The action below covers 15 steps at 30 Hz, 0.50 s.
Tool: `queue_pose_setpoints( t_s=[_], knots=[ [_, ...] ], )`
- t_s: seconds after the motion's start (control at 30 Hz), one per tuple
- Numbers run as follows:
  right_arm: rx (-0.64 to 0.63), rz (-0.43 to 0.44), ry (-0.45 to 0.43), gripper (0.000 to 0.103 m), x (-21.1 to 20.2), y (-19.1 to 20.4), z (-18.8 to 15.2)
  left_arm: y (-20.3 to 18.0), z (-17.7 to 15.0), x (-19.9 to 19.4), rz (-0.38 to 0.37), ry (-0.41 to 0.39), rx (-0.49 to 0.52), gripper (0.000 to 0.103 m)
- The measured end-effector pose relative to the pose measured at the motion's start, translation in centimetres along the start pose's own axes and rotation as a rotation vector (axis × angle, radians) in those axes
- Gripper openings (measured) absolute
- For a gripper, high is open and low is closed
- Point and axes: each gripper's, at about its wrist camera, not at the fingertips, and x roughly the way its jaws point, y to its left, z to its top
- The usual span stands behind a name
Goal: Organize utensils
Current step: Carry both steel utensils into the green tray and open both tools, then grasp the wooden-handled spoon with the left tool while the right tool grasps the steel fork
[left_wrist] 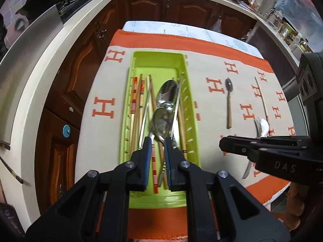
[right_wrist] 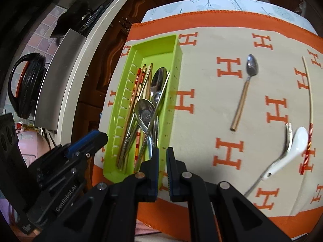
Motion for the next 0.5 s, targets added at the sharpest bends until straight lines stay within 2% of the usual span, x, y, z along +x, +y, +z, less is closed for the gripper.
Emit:
queue_pose_setpoints(
  t_s=[0.17, 0.2, 0.23, 0.3, 0.5],
  knots=[
    [-0.022, -0.009, -0.045, 0.007, -2.3, -0.9, -1.2, -2.5, -0.2, -1.2, -0.009, 0.0, 0.054, 0.013],
    [-0.027, -0.014, -0.056, 0.007, -3.0, -1.3, -1.4, -3.1, -0.2, -1.5, -0.013, 0.0, 0.066, 0.022],
    [-0.029, -0.019, -0.061, 0.007, -3.5, -1.7, -1.6, -3.7, -0.3, -1.8, -0.019, -0.006, 0.082, 0.035],
    [-0.026, -0.03, -0.079, 0.007, -4.9, -2.7, -1.9, -5.0, -0.4, -2.7, -0.025, -0.03, 0.112, 0.043],
    [0.008, -0.078, -0.146, 0.009, -9.2, -6.2, -2.5, -9.2, 0.1, -4.2, -0.061, -0.056, 0.184, 0.043]
  ],
)
